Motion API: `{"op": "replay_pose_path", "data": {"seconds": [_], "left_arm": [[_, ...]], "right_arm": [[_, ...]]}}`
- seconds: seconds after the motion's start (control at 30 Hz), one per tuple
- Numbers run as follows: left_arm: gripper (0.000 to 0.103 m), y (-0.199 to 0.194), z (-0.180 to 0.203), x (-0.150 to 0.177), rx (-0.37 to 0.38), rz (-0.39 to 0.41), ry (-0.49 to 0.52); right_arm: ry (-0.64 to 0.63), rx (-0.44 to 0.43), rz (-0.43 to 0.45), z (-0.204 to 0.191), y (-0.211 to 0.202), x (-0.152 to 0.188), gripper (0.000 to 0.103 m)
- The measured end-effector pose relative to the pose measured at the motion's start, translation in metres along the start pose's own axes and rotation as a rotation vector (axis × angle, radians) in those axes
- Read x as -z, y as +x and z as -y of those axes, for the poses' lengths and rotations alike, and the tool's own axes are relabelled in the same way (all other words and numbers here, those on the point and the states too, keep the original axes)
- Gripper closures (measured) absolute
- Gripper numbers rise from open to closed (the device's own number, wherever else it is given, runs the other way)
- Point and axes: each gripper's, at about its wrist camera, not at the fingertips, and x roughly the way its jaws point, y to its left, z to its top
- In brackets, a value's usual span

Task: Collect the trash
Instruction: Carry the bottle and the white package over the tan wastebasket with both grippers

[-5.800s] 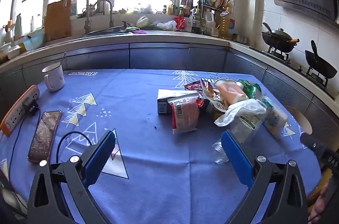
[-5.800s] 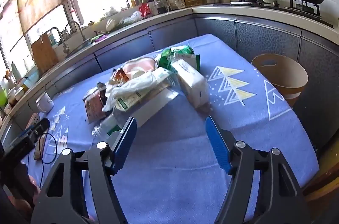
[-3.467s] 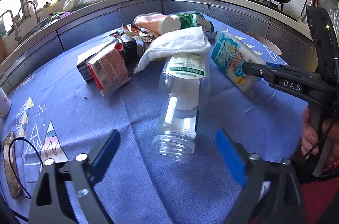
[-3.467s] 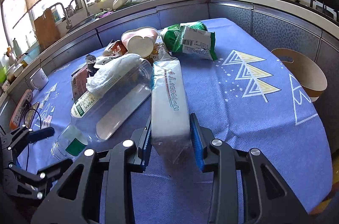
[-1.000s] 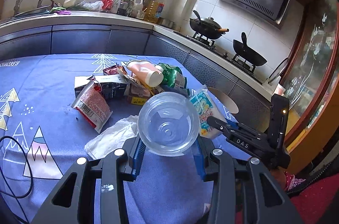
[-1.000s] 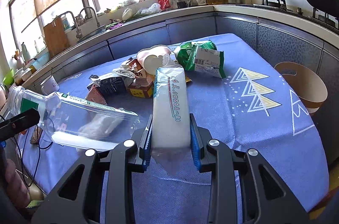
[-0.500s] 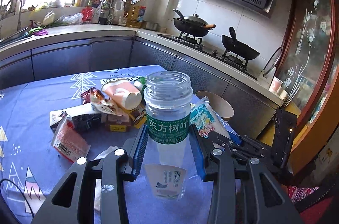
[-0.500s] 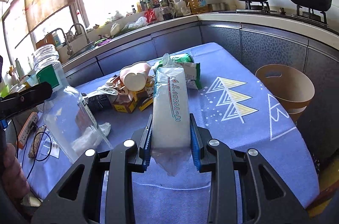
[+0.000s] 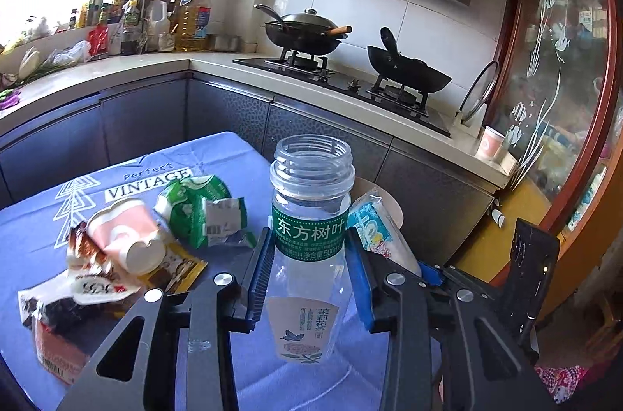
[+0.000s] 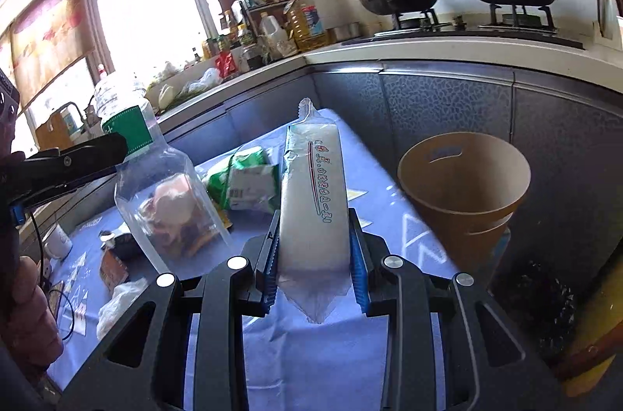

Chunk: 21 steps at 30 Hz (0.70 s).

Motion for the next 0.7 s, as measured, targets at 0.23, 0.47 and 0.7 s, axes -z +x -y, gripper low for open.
{"op": "replay_pose_path", "data": {"seconds": [0.23,0.47,0.7], "left_arm": [[0.098,0.097,0.025,-0.049,0.071,-0.024,0.003],[0.091,0.188,0.017,-0.032,-0.003,-0.191,-0.050],[0.052,0.203,-0.001,-0.014,-0.042,-0.256,-0.095]], "right_arm": [[0.025,0.121,-0.028,0.069,0.043,-0.045,0.073],[0.033,0.088,-0.141,0.072,0.099,-0.035,0.073],[-0.024,0.079,-0.132,0.055,0.105,-0.033,0.073]]}}
